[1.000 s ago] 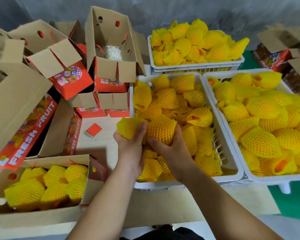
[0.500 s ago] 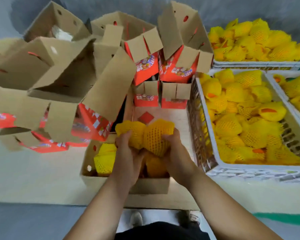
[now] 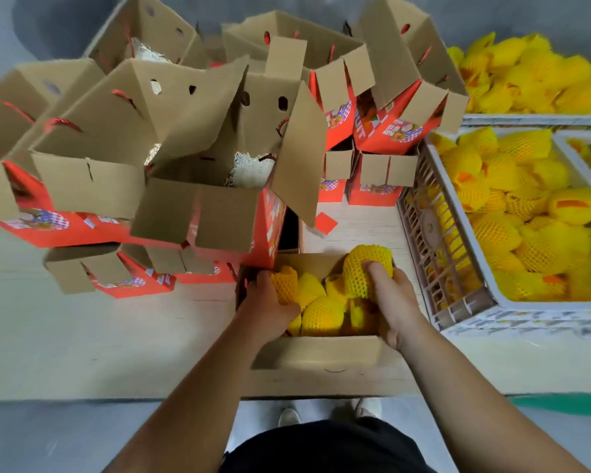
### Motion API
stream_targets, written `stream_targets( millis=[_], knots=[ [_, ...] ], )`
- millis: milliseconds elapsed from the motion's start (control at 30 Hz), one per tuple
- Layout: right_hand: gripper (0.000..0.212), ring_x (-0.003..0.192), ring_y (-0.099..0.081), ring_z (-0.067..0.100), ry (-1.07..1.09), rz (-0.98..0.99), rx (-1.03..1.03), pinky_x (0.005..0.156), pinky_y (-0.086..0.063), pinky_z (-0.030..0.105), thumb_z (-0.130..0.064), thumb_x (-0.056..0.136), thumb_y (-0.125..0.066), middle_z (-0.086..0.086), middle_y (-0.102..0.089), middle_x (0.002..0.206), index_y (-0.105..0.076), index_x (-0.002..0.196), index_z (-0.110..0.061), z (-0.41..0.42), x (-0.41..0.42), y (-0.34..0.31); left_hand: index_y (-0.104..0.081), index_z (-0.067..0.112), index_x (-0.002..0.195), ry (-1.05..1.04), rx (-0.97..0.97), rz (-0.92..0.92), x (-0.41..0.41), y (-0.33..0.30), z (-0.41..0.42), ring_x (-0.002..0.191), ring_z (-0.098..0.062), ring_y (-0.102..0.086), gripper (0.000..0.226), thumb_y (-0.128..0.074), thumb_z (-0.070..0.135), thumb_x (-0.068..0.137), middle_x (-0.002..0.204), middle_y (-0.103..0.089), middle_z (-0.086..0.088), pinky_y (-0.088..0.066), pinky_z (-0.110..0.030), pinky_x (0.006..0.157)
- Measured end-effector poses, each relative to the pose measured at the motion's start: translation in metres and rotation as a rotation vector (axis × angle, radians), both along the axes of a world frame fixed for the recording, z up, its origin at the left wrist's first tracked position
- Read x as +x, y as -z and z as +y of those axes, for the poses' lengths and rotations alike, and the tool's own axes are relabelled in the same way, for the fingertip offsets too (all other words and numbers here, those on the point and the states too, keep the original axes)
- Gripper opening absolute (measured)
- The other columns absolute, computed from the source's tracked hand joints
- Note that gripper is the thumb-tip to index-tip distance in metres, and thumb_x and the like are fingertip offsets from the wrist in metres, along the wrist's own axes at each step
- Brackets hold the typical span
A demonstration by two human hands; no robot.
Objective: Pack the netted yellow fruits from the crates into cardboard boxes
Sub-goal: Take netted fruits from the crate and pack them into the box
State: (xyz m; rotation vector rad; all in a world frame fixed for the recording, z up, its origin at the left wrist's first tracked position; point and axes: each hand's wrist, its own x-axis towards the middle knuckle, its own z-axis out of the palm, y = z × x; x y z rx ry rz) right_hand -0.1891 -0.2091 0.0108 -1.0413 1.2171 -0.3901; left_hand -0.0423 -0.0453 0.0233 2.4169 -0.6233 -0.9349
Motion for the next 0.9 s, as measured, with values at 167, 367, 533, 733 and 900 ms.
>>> stream_targets(
  millis=[167, 367, 533, 733, 900],
  knots=[
    [0.048, 0.093, -0.071, 0.01, -0.149, 0.109, -0.242, 0.086, -0.058, 0.04, -0.061, 0.067, -0.067, -0.01, -0.074, 0.098, -0.064, 0.108, -0.036, 0.011, 0.001, -0.008, -0.025, 0.016, 0.149, 0.23, 0.176, -0.15, -0.001, -0.003, -0.006, 0.134, -0.037, -0.047, 0.075, -0.065, 0.046, 0.092, 0.152, -0.033, -0.012, -0.047, -0.048, 0.106],
    [0.063, 0.107, -0.066, 0.02, -0.575, 0.289, -0.434, 0.092, -0.053, 0.038, -0.063, 0.077, -0.067, -0.004, -0.07, 0.113, -0.052, 0.13, -0.033, 0.034, 0.038, -0.011, -0.046, 0.023, 0.13, 0.345, 0.258, -0.686, -0.003, -0.005, 0.008, 0.13, -0.031, -0.041, 0.066, -0.048, 0.074, 0.088, 0.136, -0.054, -0.002, -0.033, -0.046, 0.102],
    [0.087, 0.142, -0.03, 0.037, -0.823, 0.781, -0.573, 0.114, -0.031, 0.052, -0.084, 0.088, -0.03, 0.01, -0.038, 0.155, -0.032, 0.155, -0.027, 0.043, 0.053, 0.004, -0.04, 0.022, 0.141, 0.234, 0.263, -0.708, -0.002, 0.011, 0.014, 0.127, -0.03, -0.038, 0.073, -0.036, 0.076, 0.092, 0.138, -0.041, -0.004, -0.032, -0.044, 0.099],
    [0.073, 0.135, -0.042, 0.035, -0.769, 0.593, -0.722, 0.112, -0.036, 0.05, -0.075, 0.095, -0.033, 0.008, -0.048, 0.147, -0.041, 0.148, -0.025, 0.031, 0.036, -0.002, -0.047, 0.034, 0.131, 0.139, 0.159, -0.523, 0.005, 0.006, 0.013, 0.127, -0.028, -0.034, 0.058, -0.03, 0.076, 0.095, 0.137, -0.04, -0.001, -0.028, -0.046, 0.103],
    [0.039, 0.109, -0.064, 0.026, -0.697, 0.448, -0.708, 0.091, -0.052, 0.039, -0.049, 0.104, -0.046, 0.004, -0.068, 0.119, -0.056, 0.131, -0.024, 0.012, 0.017, -0.002, -0.056, 0.028, 0.095, 0.036, -0.408, -0.44, 0.008, -0.007, 0.02, 0.091, -0.016, -0.061, 0.029, -0.038, 0.048, 0.107, 0.098, -0.064, 0.006, -0.055, -0.044, 0.082]
  ],
)
